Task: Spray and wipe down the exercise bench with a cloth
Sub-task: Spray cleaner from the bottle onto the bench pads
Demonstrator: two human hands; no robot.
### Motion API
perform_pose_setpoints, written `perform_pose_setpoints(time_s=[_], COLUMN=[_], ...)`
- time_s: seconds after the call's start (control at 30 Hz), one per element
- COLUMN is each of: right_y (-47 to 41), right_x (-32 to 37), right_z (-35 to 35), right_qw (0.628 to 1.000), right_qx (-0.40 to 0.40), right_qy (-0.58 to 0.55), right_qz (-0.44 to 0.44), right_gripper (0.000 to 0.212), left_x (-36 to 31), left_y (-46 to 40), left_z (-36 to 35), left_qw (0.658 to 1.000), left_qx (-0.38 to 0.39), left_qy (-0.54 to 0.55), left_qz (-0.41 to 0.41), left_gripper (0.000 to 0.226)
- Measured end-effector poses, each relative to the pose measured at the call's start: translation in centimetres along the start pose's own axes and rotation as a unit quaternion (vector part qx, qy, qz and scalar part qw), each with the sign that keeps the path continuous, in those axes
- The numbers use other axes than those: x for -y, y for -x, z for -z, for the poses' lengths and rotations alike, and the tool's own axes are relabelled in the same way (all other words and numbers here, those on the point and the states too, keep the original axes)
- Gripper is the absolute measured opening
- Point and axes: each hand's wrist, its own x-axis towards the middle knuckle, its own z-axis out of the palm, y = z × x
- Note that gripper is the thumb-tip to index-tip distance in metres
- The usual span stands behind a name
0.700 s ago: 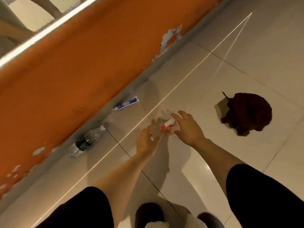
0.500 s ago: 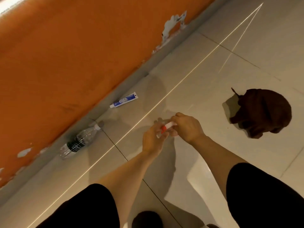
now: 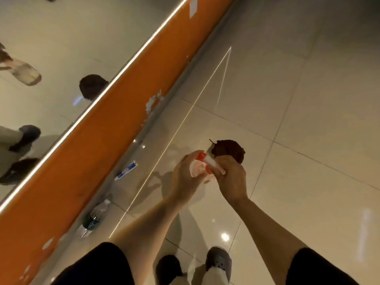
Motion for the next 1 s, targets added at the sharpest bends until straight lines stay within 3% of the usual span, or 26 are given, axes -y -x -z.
perform_pose_setpoints(time_s=[0.2,0.47,0.6,0.73,0.83,0.9,1.0], right_y=[2.1,6.5,12.0,18.9,25.2,29.5,35.6], right_x=[8.0,13.0,14.5,13.5,11.7,10.6,8.5], right_z=[18.3,34.6,40.8,44.6,46.1,47.0,48.5], right_qw=[0.983,0.908,0.836,0.736,0.663,0.612,0.535], right_qx=[-0.173,-0.405,-0.533,-0.652,-0.716,-0.752,-0.799], right_qy=[-0.052,-0.088,-0.09,-0.116,-0.129,-0.136,-0.146], right_qz=[-0.024,-0.056,-0.094,-0.139,-0.178,-0.202,-0.231], right_gripper=[0.024,0.028,0.018,0.013,0.021,0.027,0.033], left_x=[-18.8,-36.4,-43.8,-48.4,-50.6,-51.5,-52.8], left_y=[-1.2,-1.2,1.9,7.1,12.3,16.1,21.8], left_z=[-0.1,-4.1,-6.8,-10.2,-13.3,-15.5,-19.0], left_qw=[0.988,0.939,0.883,0.839,0.803,0.764,0.694], left_qx=[0.059,0.204,0.295,0.377,0.442,0.481,0.517], left_qy=[-0.014,0.062,0.093,0.105,0.077,0.047,0.019], left_qz=[-0.145,-0.268,-0.352,-0.378,-0.392,-0.428,-0.5], left_gripper=[0.067,0.08,0.079,0.087,0.067,0.061,0.071])
